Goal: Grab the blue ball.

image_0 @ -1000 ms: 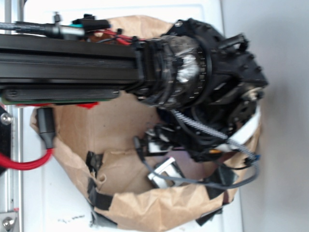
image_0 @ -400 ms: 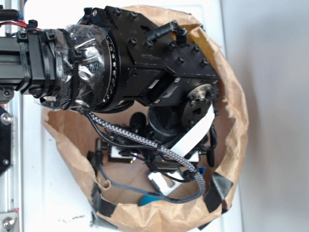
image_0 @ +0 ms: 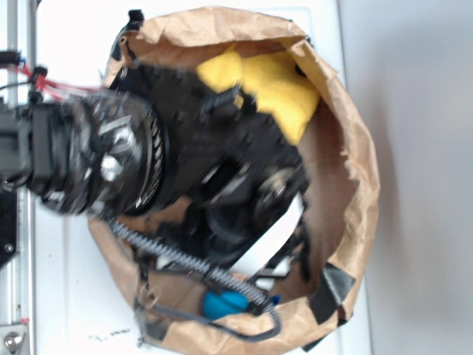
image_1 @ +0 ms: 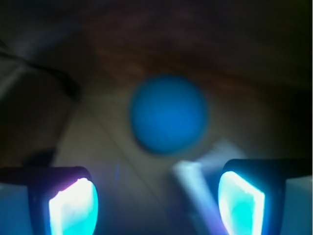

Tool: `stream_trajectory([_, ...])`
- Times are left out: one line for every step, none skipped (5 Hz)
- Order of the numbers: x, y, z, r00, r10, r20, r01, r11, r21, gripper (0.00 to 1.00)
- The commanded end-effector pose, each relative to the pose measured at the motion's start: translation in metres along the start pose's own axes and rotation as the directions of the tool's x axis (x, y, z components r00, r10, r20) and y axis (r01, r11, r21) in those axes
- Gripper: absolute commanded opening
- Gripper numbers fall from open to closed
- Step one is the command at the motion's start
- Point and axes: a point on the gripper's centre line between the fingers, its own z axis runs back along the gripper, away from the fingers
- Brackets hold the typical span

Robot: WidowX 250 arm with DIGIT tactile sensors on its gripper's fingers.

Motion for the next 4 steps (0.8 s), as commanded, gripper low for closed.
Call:
stream_trajectory([0.049, -0.013, 0.012, 0.999, -0.041, 0.006, 0.040, 0.996, 0.077, 1.00])
stream_trajectory([0.049, -0.011, 0.000, 0.999, -0.045, 0.024, 0.044, 0.998, 0.052, 1.00])
stream_trajectory([0.041, -0.013, -0.018, 0.994, -0.082, 0.070, 0.085, 0.996, -0.033, 1.00])
stream_trajectory([0.027, -0.015, -0.023, 0.989, -0.105, 0.104, 0.118, 0.985, -0.129, 1.00])
